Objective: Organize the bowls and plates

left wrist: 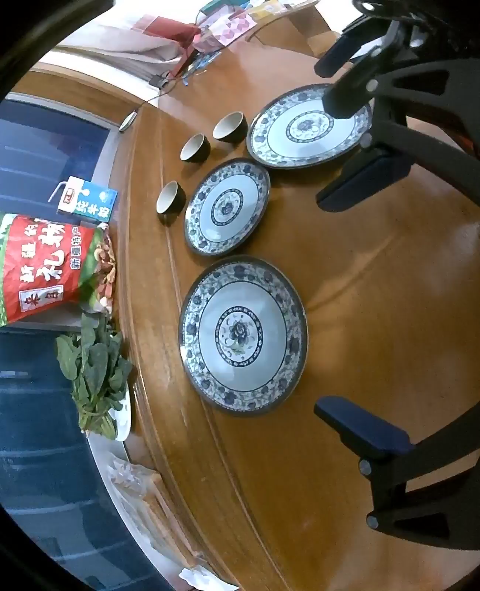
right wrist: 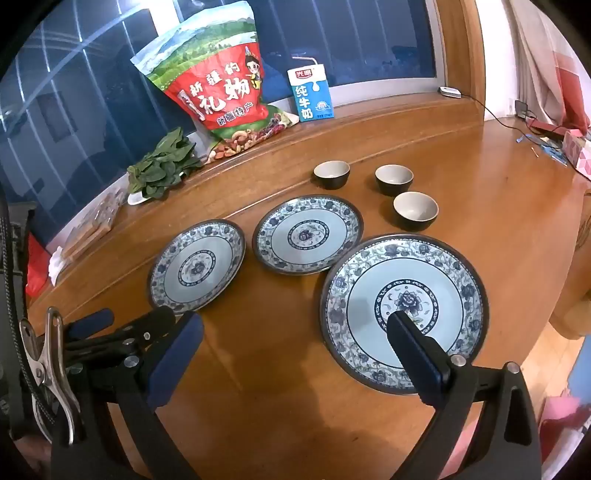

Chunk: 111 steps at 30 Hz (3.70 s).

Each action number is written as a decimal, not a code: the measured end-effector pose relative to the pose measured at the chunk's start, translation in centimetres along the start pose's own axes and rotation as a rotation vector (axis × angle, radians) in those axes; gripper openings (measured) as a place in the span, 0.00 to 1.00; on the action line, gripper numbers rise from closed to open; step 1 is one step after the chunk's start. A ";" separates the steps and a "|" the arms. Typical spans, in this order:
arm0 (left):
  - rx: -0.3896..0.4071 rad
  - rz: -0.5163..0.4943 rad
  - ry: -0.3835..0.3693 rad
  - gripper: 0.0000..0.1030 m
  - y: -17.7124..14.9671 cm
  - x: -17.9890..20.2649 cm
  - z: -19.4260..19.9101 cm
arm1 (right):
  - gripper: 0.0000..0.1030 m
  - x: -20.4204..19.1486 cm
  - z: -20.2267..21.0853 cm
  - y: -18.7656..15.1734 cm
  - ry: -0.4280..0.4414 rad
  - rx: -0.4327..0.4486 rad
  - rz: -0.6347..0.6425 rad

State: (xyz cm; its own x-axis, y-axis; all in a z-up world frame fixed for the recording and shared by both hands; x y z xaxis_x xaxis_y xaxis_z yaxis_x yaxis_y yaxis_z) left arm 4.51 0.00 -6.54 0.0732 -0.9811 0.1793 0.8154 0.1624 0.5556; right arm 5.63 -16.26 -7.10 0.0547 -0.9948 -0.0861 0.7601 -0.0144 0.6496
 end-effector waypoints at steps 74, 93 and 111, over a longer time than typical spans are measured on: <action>-0.006 -0.012 0.010 0.98 -1.0 0.0 -0.4 | 0.99 0.0 -0.2 -0.4 0.001 -0.008 -0.003; -0.023 -0.008 0.017 0.99 -1.0 -0.7 -0.8 | 0.99 -0.5 -0.8 -0.2 0.009 -0.017 0.010; -0.051 0.089 0.084 0.99 1.5 -6.0 -2.6 | 0.97 -2.9 -3.6 1.6 0.062 -0.054 0.106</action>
State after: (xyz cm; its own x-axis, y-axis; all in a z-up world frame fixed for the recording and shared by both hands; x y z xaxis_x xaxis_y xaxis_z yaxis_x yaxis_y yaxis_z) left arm 6.82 5.82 -8.89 0.1923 -0.9688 0.1560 0.8314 0.2453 0.4986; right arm 8.99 -13.07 -8.57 0.1756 -0.9822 -0.0670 0.7817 0.0977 0.6160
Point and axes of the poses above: each gripper's, at about its wrist camera, not at the fingertips, and z roughly against the way its jaws point, x to its right, y to its top, the point moved 8 cm from there along -z, roughly the way its jaws point, and after that the axes turned 6 degrees about -y, right-handed, at the moved point
